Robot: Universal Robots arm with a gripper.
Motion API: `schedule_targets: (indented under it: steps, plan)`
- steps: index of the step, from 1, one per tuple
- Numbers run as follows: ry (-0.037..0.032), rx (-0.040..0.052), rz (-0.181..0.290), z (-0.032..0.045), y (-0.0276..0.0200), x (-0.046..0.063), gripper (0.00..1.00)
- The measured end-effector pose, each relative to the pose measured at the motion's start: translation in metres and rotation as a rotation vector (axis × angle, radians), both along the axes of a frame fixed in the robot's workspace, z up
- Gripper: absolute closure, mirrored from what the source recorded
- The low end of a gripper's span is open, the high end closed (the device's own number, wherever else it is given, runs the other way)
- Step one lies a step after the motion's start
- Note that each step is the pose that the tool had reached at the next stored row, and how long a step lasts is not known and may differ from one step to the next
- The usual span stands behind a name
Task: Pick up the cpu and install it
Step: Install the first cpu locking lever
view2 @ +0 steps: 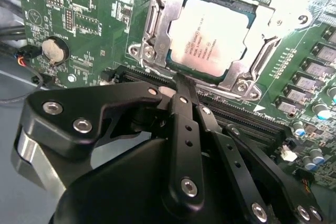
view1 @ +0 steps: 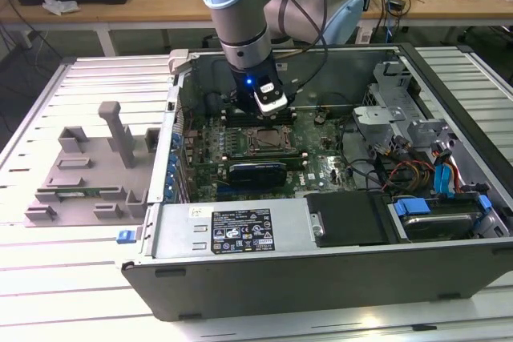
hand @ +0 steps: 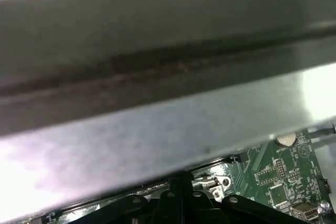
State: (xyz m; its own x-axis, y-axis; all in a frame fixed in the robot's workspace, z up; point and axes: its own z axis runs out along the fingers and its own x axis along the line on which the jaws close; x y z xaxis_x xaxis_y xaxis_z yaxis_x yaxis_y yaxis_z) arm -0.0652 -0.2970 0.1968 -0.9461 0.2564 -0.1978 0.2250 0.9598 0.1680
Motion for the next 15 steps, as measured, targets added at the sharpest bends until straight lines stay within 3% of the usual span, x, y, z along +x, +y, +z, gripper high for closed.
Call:
schedule_targets:
  steps: [7, 11, 12, 14, 15]
  plan:
    - [0.0001, -0.0004, -0.002, 0.0005, 0.0001, 0.000, 0.89]
    - [0.0001, -0.0050, -0.002, 0.0079, 0.0001, 0.000, 0.89]
    - [0.0001, -0.0094, -0.002, 0.0116, 0.0001, 0.000, 0.89]
    - [0.0000, -0.0334, -0.002, 0.0144, 0.0001, 0.000, 0.89]
    - [0.0000, -0.0495, -0.002, 0.0153, 0.0001, 0.000, 0.89]
